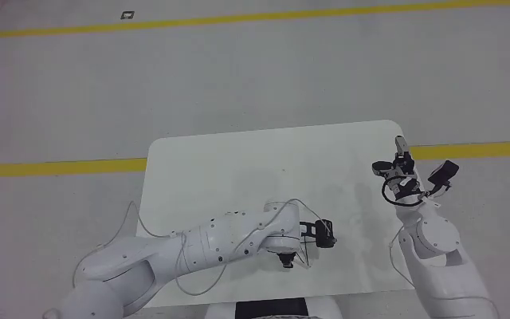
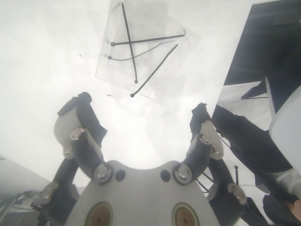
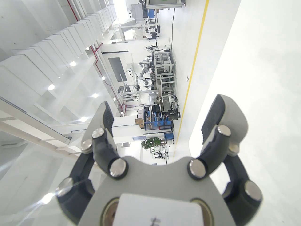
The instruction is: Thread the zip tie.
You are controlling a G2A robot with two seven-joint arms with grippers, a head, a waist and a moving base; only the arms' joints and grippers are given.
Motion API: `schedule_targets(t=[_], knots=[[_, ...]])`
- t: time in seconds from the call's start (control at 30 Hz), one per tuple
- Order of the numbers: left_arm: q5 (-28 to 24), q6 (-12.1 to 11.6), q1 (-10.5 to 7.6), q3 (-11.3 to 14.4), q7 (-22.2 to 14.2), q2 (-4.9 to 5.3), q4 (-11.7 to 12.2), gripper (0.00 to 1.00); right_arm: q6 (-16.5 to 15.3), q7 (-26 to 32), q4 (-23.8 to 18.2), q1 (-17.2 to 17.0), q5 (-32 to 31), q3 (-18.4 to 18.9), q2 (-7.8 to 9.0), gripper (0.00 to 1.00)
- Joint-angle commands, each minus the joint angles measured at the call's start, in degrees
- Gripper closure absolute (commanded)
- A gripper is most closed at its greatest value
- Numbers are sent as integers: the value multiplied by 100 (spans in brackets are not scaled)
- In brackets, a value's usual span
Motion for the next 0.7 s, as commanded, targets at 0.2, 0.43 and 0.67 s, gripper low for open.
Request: schedule_targets(t=[0.2, 0.43, 0.67], knots=[[219, -40, 31, 1, 276, 16, -55, 53, 0, 0, 0, 0, 0, 0, 0, 0], [311, -40, 20, 1, 208, -11, -198, 80, 0, 0, 0, 0, 0, 0, 0, 0], [353, -40, 55, 1, 42, -91, -223, 76, 0, 0, 0, 0, 0, 0, 0, 0]])
